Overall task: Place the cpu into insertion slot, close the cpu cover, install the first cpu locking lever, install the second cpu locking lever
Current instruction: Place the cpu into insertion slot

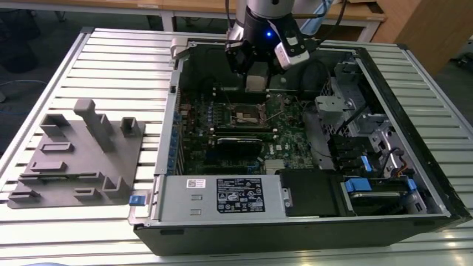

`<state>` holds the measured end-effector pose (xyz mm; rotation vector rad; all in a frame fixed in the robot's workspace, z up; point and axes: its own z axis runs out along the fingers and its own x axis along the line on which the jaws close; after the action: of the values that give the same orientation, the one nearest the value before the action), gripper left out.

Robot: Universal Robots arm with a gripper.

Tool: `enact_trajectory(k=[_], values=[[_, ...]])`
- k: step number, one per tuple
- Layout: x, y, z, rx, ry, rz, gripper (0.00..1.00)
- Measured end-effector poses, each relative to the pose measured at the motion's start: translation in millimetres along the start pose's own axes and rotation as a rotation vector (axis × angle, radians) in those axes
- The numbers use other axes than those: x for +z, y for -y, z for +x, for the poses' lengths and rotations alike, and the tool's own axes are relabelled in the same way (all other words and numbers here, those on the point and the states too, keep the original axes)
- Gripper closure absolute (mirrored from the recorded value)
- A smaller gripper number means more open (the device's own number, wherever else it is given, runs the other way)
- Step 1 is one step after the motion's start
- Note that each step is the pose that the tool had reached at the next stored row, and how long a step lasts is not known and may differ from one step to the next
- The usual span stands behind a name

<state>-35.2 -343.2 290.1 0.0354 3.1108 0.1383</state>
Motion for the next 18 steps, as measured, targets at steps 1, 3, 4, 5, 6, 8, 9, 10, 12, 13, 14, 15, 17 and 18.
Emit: enact_trajectory(k=[1, 3, 4, 5, 6, 8, 9, 10, 12, 13, 14, 15, 17, 18], values=[[0.5, 0.1, 0.0, 0.0, -0.0001, 0.0002, 0.46], [1.7, 0.2, 0.1, 0.0, -0.0001, 0.0003, 0.46], [1.9, 0.2, 0.1, 0.0, -0.0002, 0.0005, 0.46], [1.9, 0.2, 0.1, 0.0, -0.0002, 0.0005, 0.46], [1.9, 0.2, 0.1, 0.0, -0.0003, 0.0006, 0.46], [2.2, 0.3, 0.1, 0.0, -0.0002, 0.0004, 0.46], [2.6, 0.2, 0.1, 0.0, 0.0, 0.0001, 0.46], [3.1, 0.3, 0.1, 0.0, 0.0, 0.0, 0.46], [4.5, 0.4, 0.1, 0.0, -0.0001, 0.0003, 0.46], [5.6, 0.6, 0.2, 0.0, -0.0001, 0.0003, 0.46], [7.0, 0.7, 0.2, 0.0, 0.0, 0.0003, 0.46], [8.7, 0.8, 0.3, 0.0, 0.0, 0.0004, 0.46], [12.3, 1.2, 0.4, 0.0, 0.0, 0.0007, 0.46], [14.3, 1.3, 0.4, 0.0, 0.0, 0.0006, 0.46]])
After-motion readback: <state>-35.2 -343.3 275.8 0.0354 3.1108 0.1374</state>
